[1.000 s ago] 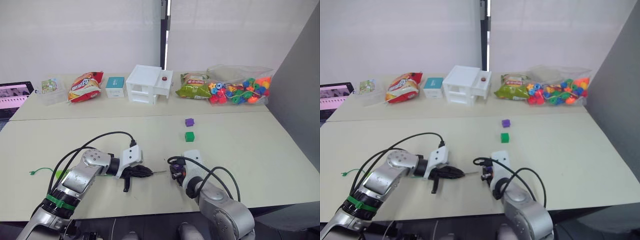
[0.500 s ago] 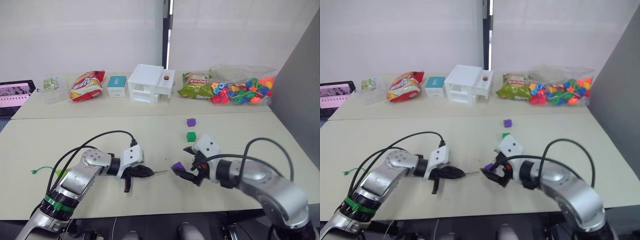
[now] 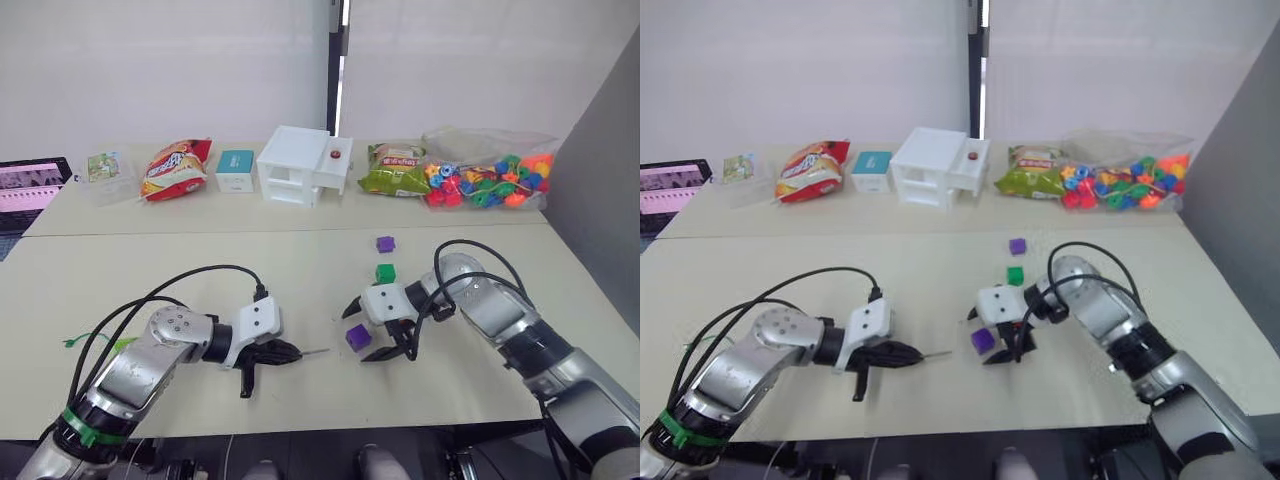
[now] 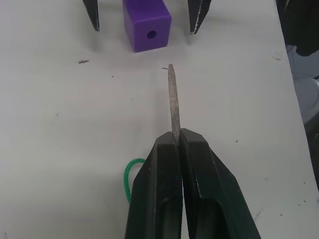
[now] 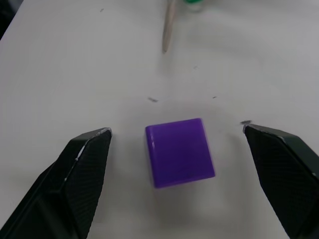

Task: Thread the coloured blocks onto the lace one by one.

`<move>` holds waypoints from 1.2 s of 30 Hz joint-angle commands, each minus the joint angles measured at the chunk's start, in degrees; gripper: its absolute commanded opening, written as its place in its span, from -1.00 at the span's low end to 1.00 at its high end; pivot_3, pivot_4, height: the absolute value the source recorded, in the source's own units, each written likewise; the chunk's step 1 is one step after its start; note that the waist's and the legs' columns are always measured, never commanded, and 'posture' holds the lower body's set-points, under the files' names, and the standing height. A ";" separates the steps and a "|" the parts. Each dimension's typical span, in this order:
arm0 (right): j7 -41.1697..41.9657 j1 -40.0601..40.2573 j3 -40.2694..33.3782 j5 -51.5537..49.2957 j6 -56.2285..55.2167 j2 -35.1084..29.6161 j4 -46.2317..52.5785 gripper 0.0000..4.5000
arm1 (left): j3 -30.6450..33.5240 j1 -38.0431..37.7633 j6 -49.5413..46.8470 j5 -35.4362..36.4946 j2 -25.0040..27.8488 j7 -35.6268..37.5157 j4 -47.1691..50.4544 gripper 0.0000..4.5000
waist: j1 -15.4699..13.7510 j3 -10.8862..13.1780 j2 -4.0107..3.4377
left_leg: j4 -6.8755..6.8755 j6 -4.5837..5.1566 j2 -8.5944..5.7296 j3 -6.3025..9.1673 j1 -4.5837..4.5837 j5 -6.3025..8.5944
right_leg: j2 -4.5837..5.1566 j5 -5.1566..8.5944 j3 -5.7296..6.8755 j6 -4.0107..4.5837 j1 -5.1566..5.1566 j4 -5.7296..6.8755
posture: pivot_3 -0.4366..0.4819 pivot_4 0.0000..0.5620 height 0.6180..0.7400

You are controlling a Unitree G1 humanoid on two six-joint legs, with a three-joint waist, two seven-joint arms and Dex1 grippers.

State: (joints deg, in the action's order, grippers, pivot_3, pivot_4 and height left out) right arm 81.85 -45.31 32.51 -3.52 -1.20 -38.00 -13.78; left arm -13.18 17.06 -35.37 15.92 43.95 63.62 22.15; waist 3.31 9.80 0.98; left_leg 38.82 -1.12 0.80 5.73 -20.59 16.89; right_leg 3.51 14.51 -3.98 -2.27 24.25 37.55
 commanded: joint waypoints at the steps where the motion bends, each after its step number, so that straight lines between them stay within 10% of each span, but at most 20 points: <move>1: 2.59 -1.79 -1.70 -0.40 -3.24 2.15 -3.07 0.75 | 0.62 -0.25 -2.72 0.35 1.45 -1.80 3.90 -1.00 | -0.04 0.00 0.00 | 0.01 0.00 0.00 -0.01 0.00 0.00 | 0.00 0.00 -0.01 0.00 0.00 0.00 | -0.05 -0.47 1.00; 9: 2.56 -1.22 -4.18 0.31 -2.34 4.22 -5.81 -0.45 | -0.05 1.48 -11.65 1.59 0.31 -7.10 7.79 -1.00 | -0.55 0.01 -0.01 | 0.02 0.00 0.00 0.01 0.05 0.00 | -0.02 0.00 0.00 0.00 -0.01 0.08 | -0.05 -0.47 1.00; 21: -10.94 11.20 -9.34 -2.44 25.63 6.74 17.97 -0.47 | -5.94 6.53 -12.12 0.66 0.62 -6.24 3.33 -1.00 | -0.86 0.00 -0.02 | 0.02 -0.01 -0.02 0.03 0.04 -0.01 | -0.03 0.00 -0.01 0.01 0.01 0.10 | -0.05 -0.47 1.00; 36: -15.03 14.92 -6.41 0.62 29.61 6.01 24.41 -0.47 | -9.96 11.80 -8.39 -0.77 -0.61 -3.52 -0.66 -1.00 | -0.83 0.00 -0.01 | 0.03 -0.01 -0.02 0.02 0.08 -0.01 | -0.05 0.00 0.00 0.00 -0.05 0.09 | -0.05 -0.47 1.00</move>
State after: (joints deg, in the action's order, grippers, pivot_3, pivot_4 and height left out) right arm 66.87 -30.39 25.23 -3.04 28.01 -31.77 9.35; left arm -23.56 27.24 -44.07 14.86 44.09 59.82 20.26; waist 2.48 9.80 0.97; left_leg 38.86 -1.13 0.77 5.76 -20.52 16.88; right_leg 3.46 14.51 -3.98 -2.27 24.20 37.63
